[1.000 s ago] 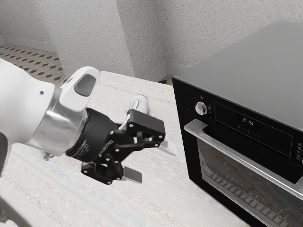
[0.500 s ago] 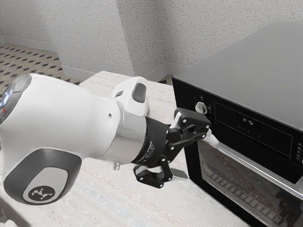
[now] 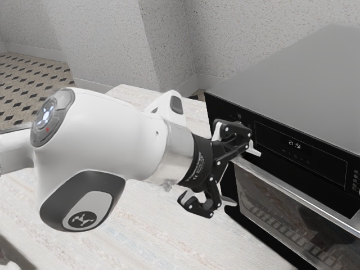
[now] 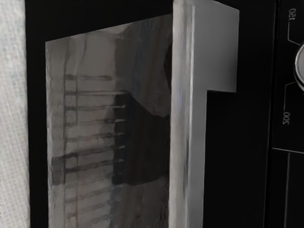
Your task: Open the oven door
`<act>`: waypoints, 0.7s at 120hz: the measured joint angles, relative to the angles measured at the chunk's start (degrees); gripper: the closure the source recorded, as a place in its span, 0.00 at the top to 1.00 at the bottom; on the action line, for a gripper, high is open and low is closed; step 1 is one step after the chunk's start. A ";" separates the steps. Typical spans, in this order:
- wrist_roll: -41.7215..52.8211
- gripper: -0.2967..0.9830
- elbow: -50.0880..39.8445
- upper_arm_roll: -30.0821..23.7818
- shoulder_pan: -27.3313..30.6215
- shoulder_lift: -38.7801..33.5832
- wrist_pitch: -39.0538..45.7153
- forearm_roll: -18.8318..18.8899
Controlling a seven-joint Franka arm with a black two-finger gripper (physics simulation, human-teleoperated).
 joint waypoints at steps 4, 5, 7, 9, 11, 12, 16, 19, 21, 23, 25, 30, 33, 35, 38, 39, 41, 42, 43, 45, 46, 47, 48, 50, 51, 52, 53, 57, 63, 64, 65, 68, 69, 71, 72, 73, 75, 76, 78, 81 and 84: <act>-0.69 0.77 -0.22 -0.01 0.24 0.18 0.04 -0.08; -0.86 0.77 -0.30 -0.01 0.28 0.24 0.05 -0.09; -1.19 0.77 -0.53 -0.02 0.32 0.40 0.06 -0.13; -1.51 0.77 -0.69 -0.02 0.34 0.60 0.08 -0.17; -1.82 0.77 -0.84 -0.02 0.36 0.75 0.09 -0.20; -1.97 0.77 -0.89 -0.02 0.37 0.80 0.10 -0.21; -2.56 0.77 -1.24 -0.01 0.42 0.93 0.12 -0.26; -2.98 0.77 -1.48 -0.02 0.46 1.00 0.14 -0.29; -3.25 0.77 -1.63 -0.02 0.49 1.04 0.15 -0.30; -3.51 0.77 -1.73 -0.02 0.52 1.09 0.16 -0.32; -3.77 0.77 -1.81 -0.02 0.54 1.17 0.17 -0.34; -4.38 0.77 -1.89 -0.03 0.57 1.55 0.22 -0.41; -4.73 0.77 -1.89 -0.03 0.60 1.84 0.26 -0.55; -4.95 0.77 -1.90 -0.03 0.62 1.98 0.28 -0.65; -5.27 0.77 -1.91 -0.02 0.64 2.18 0.33 -0.88; -5.38 0.77 -1.91 -0.02 0.66 2.25 0.34 -0.97; -5.58 0.77 -1.92 -0.02 0.69 2.40 0.37 -1.15; -5.68 0.77 -1.92 -0.02 0.74 2.46 0.38 -1.24; -5.78 0.77 -1.93 -0.02 0.80 2.51 0.39 -1.32; -5.98 0.77 -1.95 -0.03 1.11 2.55 0.42 -1.47; -6.07 0.77 -2.00 -0.03 1.25 2.51 0.43 -1.53; -6.16 0.77 -2.04 -0.03 1.38 2.46 0.44 -1.60; -6.25 0.77 -2.15 -0.03 1.48 2.39 0.45 -1.65; -6.43 0.77 -2.38 -0.03 1.65 2.19 0.47 -1.75; -6.52 0.77 -2.49 -0.03 1.71 2.08 0.48 -1.79; -6.61 0.77 -2.67 -0.03 1.81 1.90 0.49 -1.81; -6.69 0.77 -2.88 -0.03 1.94 1.71 0.50 -1.83; -7.01 0.77 -4.08 -0.09 2.50 0.53 0.53 -1.88; -7.47 0.77 -5.70 -0.24 2.90 -1.10 0.59 -1.96; -7.54 0.77 -6.09 -0.30 2.95 -1.39 0.64 -1.96; -7.62 0.77 -6.47 -0.40 2.99 -1.67 0.70 -1.98; -7.83 0.77 -7.73 -0.92 3.34 -2.52 0.92 -2.03; -7.90 0.77 -8.17 -1.22 3.54 -2.84 1.00 -2.05; -8.03 0.77 -9.31 -2.25 4.37 -3.72 1.17 -2.08; -8.10 0.77 -9.97 -2.90 4.89 -4.24 1.28 -2.10; -8.17 0.77 -10.61 -3.54 5.41 -4.76 1.40 -2.12; -8.30 0.77 -11.97 -4.82 6.44 -5.85 1.66 -2.14; -8.36 0.77 -12.63 -5.44 6.93 -6.43 1.78 -2.15; -8.49 0.77 -14.01 -6.76 8.04 -7.74 2.02 -2.16; -8.68 0.77 -15.89 -8.73 9.79 -9.69 2.34 -2.19; -8.86 0.77 -17.68 -10.85 11.70 -11.69 2.63 -2.24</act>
